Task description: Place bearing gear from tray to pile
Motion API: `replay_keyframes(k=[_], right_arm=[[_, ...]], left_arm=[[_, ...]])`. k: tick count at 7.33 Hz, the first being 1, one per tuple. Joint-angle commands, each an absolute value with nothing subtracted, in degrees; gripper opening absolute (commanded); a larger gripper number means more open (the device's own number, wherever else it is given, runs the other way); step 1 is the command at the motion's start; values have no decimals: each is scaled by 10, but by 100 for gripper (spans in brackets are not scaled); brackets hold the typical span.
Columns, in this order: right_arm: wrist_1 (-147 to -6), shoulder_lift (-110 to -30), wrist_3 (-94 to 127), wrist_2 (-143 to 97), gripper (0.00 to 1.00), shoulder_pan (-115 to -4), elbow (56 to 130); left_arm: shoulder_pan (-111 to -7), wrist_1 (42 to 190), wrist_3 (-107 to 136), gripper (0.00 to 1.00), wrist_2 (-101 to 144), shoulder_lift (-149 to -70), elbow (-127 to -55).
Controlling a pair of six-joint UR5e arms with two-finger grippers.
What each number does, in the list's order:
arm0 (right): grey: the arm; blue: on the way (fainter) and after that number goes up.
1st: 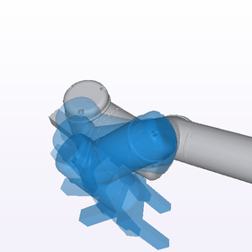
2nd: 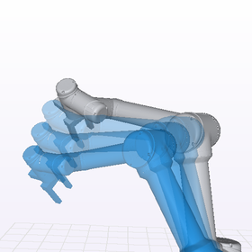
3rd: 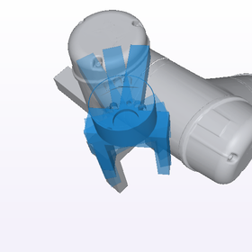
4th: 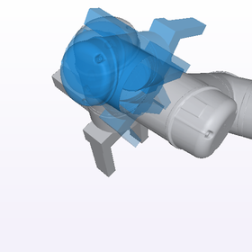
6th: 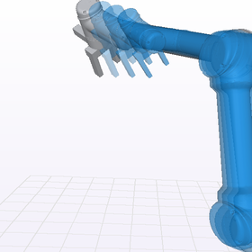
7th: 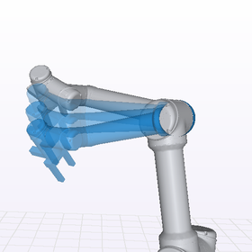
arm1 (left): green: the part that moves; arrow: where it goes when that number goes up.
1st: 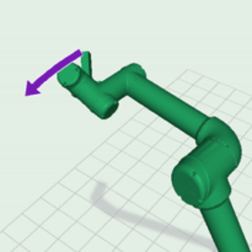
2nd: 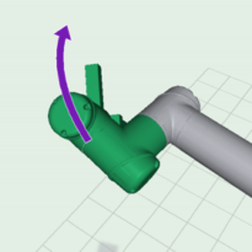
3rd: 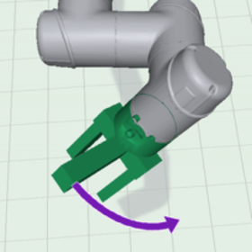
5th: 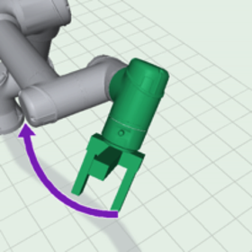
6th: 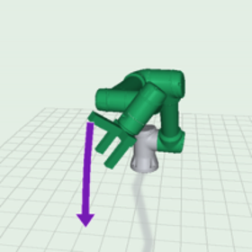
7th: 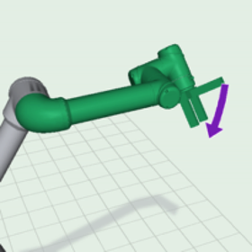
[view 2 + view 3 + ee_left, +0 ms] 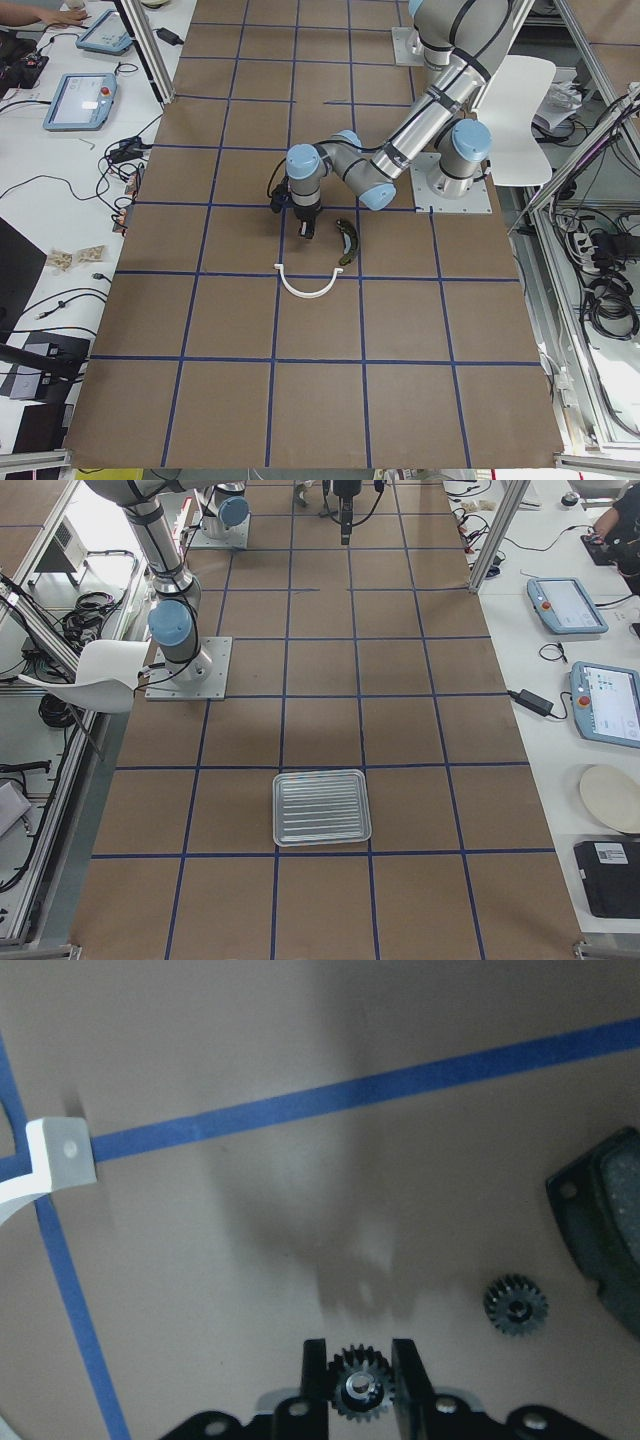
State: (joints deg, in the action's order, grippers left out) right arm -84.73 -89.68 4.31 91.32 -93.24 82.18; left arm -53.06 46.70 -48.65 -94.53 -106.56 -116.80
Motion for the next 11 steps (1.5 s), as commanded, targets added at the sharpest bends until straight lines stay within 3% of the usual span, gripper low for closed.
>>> replay_keyframes(k=[1, 8, 9, 10, 11], right_arm=[[-847, -896, 43, 914, 100, -933, 822], [-847, -896, 43, 914, 100, -933, 822], [-847, -896, 43, 914, 100, -933, 822], [-847, -896, 43, 914, 100, -933, 822], [-847, -896, 43, 914, 100, -933, 822]], left_arm=[[-547, 483, -480, 5, -931, -1067, -1162], [-543, 477, -489, 21, -921, -1084, -1165], [-543, 476, -488, 49, -921, -1085, -1165], [-543, 476, -487, 65, -923, -1078, -1160], [-546, 495, -483, 69, -919, -1070, -1131]])
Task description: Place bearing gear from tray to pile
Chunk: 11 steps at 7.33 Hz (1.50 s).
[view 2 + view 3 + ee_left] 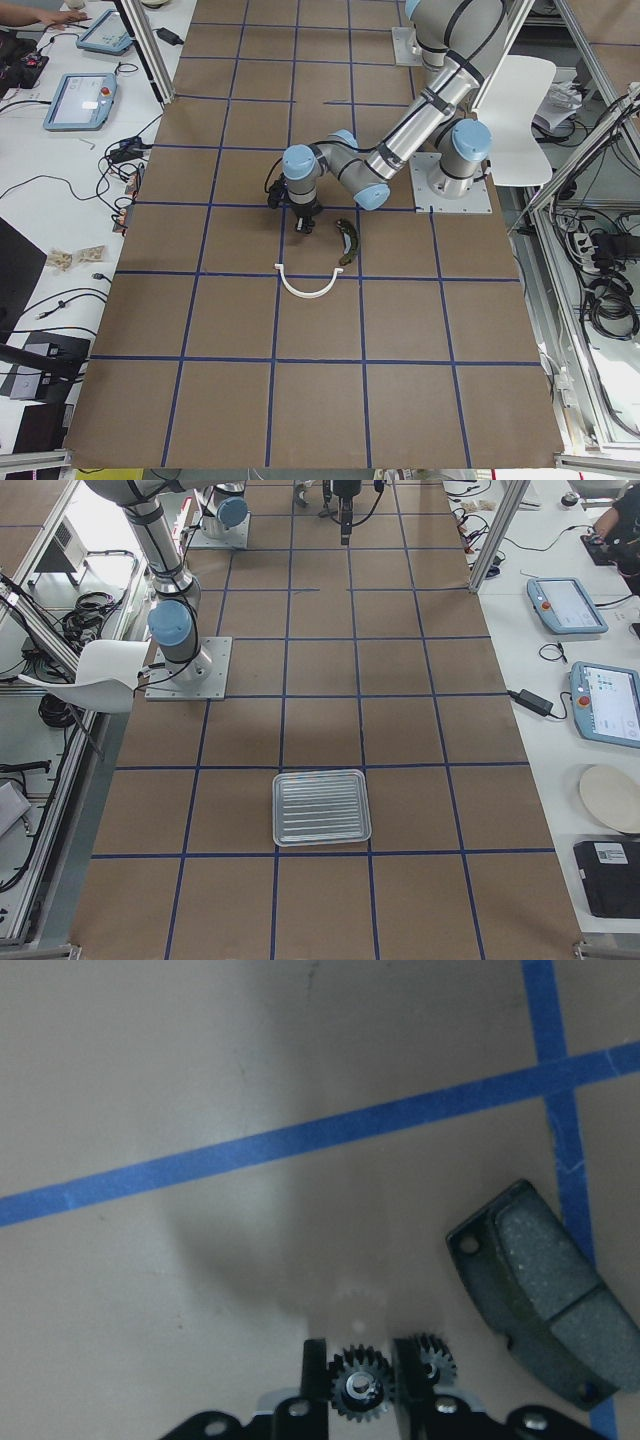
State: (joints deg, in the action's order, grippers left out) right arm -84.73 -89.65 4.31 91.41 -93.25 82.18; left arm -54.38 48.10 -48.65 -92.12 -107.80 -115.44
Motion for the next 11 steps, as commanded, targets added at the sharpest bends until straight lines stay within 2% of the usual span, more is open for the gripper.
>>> replay_keyframes(k=[1, 3, 6, 7, 8, 10, 11], right_arm=[[-847, -896, 43, 914, 100, -933, 822], [-847, -896, 43, 914, 100, -933, 822], [-847, -896, 43, 914, 100, -933, 822], [-847, -896, 43, 913, 100, -933, 822], [-847, -896, 43, 914, 100, -933, 822], [-847, -896, 43, 914, 100, -933, 822], [-847, -896, 43, 914, 100, -933, 822]], left_arm=[[-553, 597, -479, 70, -918, -1064, -1075], [-637, 750, -384, 70, -918, -1019, -974], [-804, 806, -194, 74, -915, -925, -953], [-835, 814, -179, 82, -912, -898, -953], [-865, 850, -138, 84, -905, -881, -948], [-897, 853, -54, 99, -905, -875, -934], [-895, 872, -53, 100, -904, -868, -929]])
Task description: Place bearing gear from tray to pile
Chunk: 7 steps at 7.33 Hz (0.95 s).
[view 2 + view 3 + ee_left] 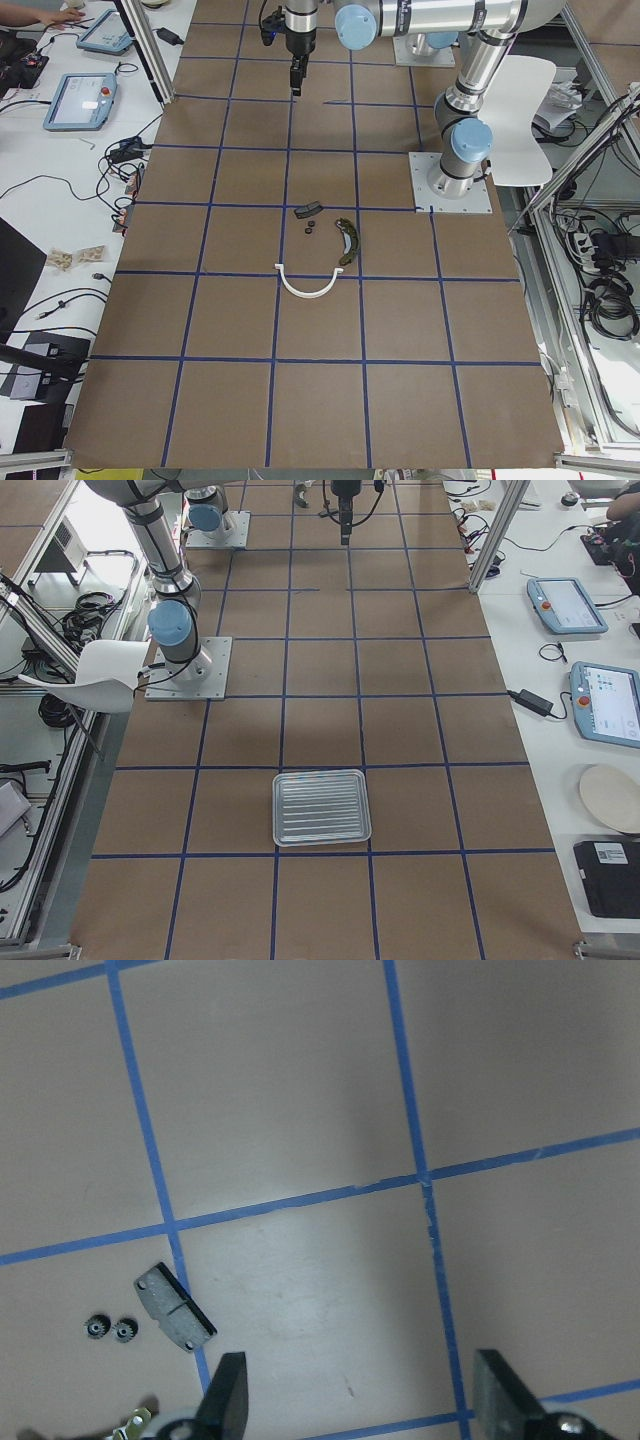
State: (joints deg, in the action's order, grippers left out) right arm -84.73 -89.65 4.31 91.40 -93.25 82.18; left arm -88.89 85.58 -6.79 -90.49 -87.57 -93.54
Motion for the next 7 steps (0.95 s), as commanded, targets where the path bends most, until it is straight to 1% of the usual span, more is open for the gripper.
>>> replay_keyframes(k=[1, 2, 7], right_arm=[[-847, -896, 43, 913, 100, -933, 822], [-847, -896, 43, 913, 100, -933, 822], [-847, -896, 43, 913, 100, -933, 822]], left_arm=[[-890, 928, -51, 100, -910, -870, -896], [-892, 975, -47, 100, -911, -886, -867], [-896, 981, -44, 100, -892, -876, -870]])
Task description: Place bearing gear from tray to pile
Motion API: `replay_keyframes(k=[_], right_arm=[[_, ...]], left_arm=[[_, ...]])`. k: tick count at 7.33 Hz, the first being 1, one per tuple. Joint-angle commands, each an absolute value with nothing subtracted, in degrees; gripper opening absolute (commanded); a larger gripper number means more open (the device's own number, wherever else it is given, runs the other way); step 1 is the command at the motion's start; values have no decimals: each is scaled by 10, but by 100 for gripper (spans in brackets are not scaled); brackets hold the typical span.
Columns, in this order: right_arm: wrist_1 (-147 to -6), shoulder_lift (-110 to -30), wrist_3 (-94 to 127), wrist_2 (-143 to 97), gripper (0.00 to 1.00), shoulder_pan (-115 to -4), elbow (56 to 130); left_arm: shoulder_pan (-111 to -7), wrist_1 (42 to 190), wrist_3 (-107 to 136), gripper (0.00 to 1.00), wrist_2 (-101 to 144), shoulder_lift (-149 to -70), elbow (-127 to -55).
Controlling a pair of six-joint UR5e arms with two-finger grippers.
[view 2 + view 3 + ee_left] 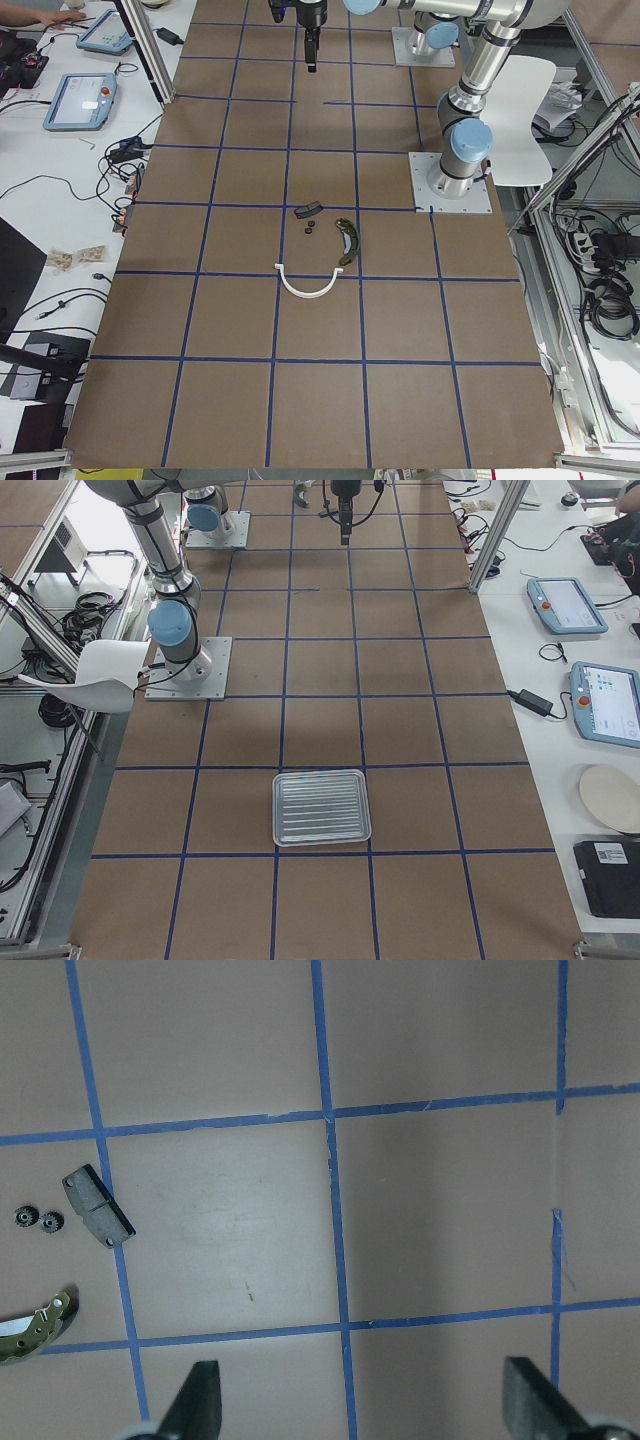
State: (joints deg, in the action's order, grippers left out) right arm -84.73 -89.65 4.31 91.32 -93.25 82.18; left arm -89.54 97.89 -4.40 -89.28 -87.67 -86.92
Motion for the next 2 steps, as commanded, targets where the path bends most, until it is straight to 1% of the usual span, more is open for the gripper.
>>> replay_keyframes(k=[1, 2], right_arm=[[-847, -896, 43, 913, 100, -933, 822], [-847, -896, 43, 914, 100, -933, 822]], left_arm=[[-896, 981, -44, 100, -892, -880, -869], [-896, 982, -44, 100, -892, -879, -870]])
